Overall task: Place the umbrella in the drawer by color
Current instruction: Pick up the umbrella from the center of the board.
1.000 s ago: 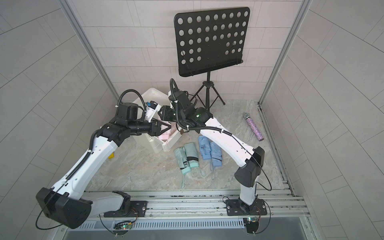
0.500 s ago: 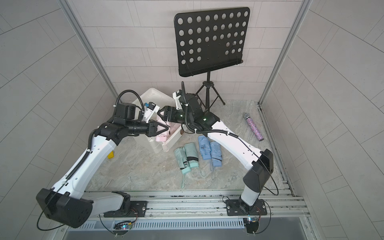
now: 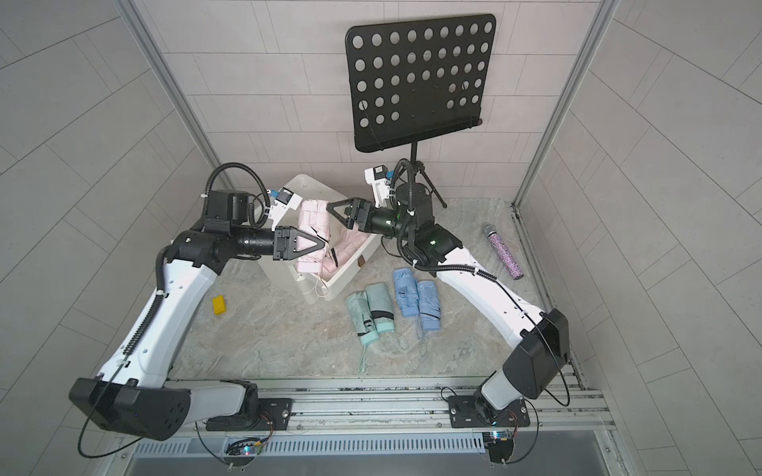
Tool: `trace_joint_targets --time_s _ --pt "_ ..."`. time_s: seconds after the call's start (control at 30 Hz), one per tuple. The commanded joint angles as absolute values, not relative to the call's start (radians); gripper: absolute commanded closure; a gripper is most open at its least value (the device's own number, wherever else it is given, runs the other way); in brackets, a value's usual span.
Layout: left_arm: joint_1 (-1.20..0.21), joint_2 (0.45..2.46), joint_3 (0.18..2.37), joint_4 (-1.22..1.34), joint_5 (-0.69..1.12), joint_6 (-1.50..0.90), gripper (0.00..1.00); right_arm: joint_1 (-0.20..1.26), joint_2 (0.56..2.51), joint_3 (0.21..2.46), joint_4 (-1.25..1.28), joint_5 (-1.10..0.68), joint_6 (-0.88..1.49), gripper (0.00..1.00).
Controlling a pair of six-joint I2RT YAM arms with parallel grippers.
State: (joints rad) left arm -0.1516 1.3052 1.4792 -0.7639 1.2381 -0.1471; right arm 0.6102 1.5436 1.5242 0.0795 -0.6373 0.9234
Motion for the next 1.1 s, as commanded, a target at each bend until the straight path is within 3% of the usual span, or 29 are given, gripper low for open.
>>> trace_joint_targets --time_s 0.0,0.23,0.47,0.6,0.77,0.83,0.97,1.07 --pt "-0.152 1.308 1.514 -0.752 1.316 -0.148 0.96 0.636 1.574 1.567 0.160 -0.716 0.951 0.18" --pt "-0.152 1.307 1.514 -0.752 1.312 -0.147 0.96 0.667 1.639 1.619 0.125 -0.723 0.944 0.21" --pt "-0.152 1.312 1.511 -0.751 1.322 -0.149 0.96 0.690 1.690 1.639 0.174 -0.751 0.981 0.30" --pt "-0.152 1.316 1.512 -0.744 1.337 -0.157 0.95 0.695 1.713 1.614 0.289 -0.789 1.052 0.39" --pt "-0.150 1.315 1.513 -0.741 1.336 -0.159 0.91 0.688 1.701 1.587 0.285 -0.786 1.040 0.63" --pt "-0.149 1.313 1.513 -0.741 1.332 -0.160 0.81 0.680 1.688 1.573 0.288 -0.783 1.040 0.69" --pt "-0.147 1.305 1.514 -0.742 1.279 -0.147 0.33 0.663 1.669 1.557 0.282 -0.776 1.039 0.71" --pt "-0.144 1.299 1.531 -0.773 1.213 -0.116 0.17 0.648 1.654 1.548 0.269 -0.763 1.038 0.72"
